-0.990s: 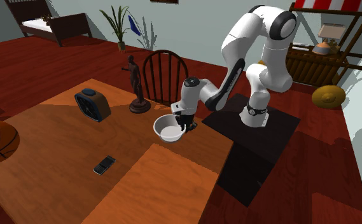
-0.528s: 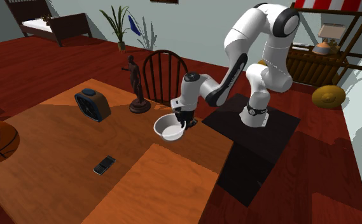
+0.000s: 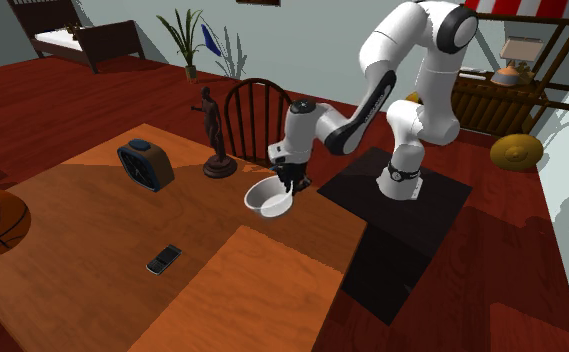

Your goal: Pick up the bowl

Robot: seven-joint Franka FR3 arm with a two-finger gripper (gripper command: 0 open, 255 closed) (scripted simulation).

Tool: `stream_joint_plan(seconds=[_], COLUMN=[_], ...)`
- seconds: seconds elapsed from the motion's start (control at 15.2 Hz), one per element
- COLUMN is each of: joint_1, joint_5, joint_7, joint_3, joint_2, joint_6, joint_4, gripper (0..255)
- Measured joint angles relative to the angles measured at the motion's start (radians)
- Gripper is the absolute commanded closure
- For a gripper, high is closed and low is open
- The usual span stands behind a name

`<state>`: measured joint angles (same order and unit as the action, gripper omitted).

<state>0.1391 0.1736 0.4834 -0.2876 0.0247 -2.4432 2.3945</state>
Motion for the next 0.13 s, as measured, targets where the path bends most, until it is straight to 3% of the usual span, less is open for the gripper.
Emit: stream_joint_plan(seconds=[0.13], joint_1=[-0.002], joint_5=[0.002], joint_7=[-0.002], joint_3=[0.002], joint_2=[-0.015], joint_6=[0.023], joint_4=[-0.008], gripper=[255])
